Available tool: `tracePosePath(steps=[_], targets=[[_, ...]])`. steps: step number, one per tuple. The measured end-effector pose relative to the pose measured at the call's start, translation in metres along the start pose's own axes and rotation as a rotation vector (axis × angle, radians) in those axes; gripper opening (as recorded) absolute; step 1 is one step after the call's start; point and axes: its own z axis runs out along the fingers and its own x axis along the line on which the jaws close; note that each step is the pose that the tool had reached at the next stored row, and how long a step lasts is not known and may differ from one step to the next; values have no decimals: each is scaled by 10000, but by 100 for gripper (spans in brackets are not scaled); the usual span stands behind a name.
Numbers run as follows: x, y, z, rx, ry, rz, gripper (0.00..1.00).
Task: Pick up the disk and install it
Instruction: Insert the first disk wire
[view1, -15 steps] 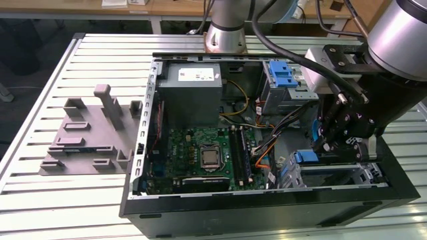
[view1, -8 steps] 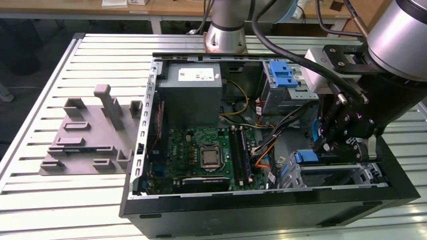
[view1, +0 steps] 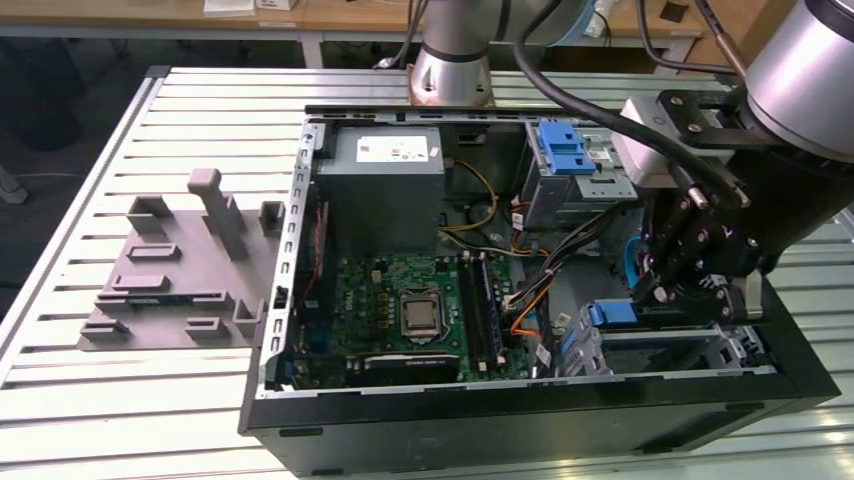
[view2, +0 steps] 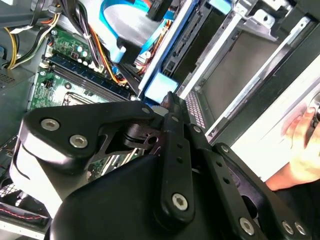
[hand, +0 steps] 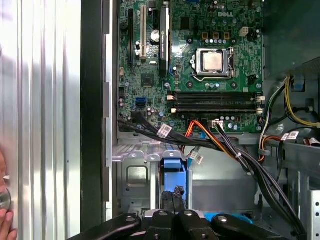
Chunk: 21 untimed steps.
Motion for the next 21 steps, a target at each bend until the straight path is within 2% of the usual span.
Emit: tracePosePath(steps=[13, 21], targets=[[-20, -190, -2, 0, -1, 1, 11], [-84, -294, -3, 0, 1, 1, 11]])
